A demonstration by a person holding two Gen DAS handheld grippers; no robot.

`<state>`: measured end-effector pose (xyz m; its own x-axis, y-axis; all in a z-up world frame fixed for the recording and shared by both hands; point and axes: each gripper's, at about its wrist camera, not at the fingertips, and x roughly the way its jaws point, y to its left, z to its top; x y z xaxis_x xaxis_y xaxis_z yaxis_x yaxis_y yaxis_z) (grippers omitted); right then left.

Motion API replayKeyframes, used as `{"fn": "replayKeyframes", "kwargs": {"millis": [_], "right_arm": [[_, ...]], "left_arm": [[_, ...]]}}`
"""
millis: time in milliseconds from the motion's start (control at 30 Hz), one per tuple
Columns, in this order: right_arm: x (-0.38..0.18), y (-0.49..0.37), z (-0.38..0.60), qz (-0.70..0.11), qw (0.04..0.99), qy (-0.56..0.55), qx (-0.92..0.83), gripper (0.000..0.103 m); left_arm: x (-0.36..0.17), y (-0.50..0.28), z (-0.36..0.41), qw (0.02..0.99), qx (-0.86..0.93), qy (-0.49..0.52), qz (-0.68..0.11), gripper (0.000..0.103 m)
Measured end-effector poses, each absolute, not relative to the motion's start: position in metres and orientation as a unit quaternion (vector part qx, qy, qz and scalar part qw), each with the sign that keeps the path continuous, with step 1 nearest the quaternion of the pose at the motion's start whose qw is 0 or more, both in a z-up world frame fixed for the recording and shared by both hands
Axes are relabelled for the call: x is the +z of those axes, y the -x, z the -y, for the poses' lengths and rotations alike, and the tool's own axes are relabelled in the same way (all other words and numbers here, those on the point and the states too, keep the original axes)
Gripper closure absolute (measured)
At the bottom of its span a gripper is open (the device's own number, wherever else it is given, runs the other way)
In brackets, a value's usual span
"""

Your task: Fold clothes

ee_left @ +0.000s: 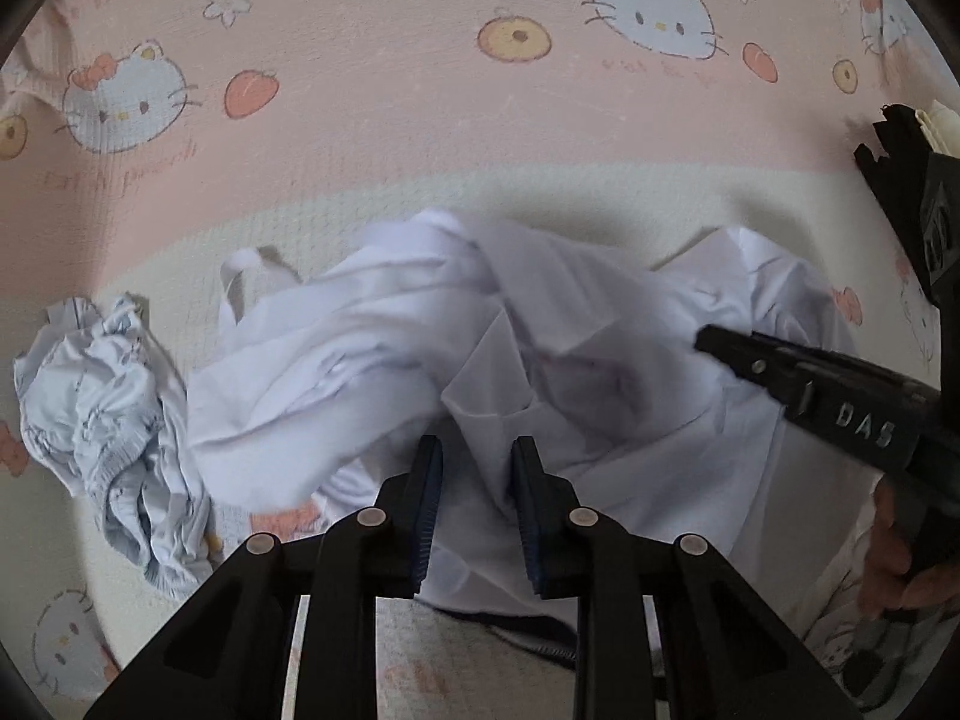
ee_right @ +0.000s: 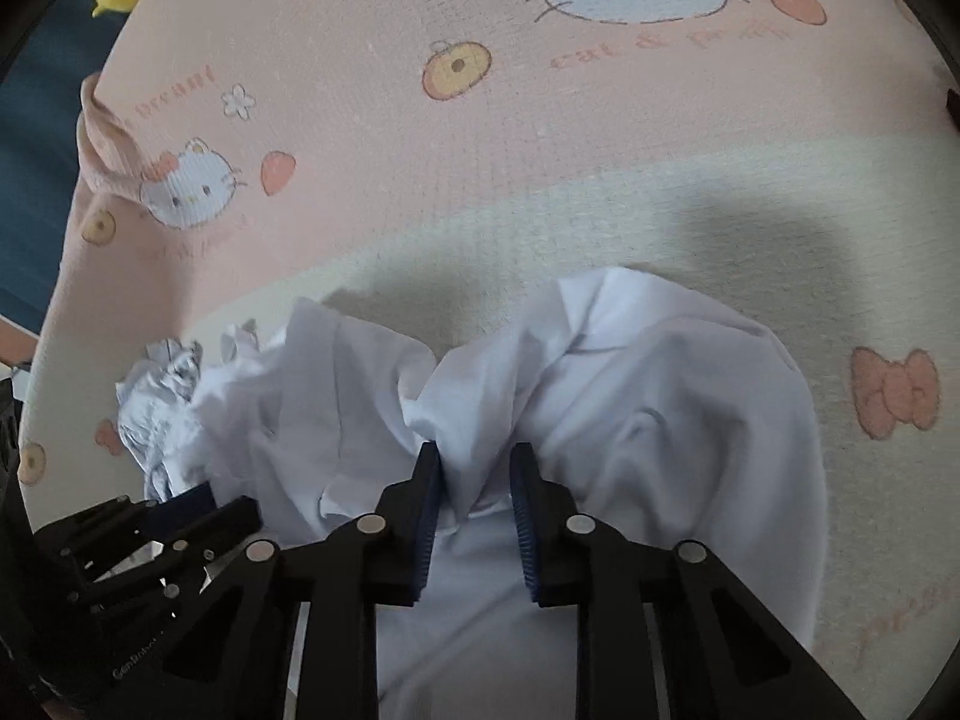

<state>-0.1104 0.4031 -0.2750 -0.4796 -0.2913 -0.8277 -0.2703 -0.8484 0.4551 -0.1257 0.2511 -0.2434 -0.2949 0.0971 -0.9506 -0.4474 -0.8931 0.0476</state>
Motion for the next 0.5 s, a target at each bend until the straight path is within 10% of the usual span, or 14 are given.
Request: {"fn": "replayKeyframes", "kwargs": {"millis": [500], "right_arm": [[-0.288, 0.100, -0.422, 0.318, -0.043, -0.520, -0.792, 0.099]], "left_arm": [[-0.258, 0.127, -0.228, 0.174, 0.783, 0.593, -0.077, 0.079]]}}
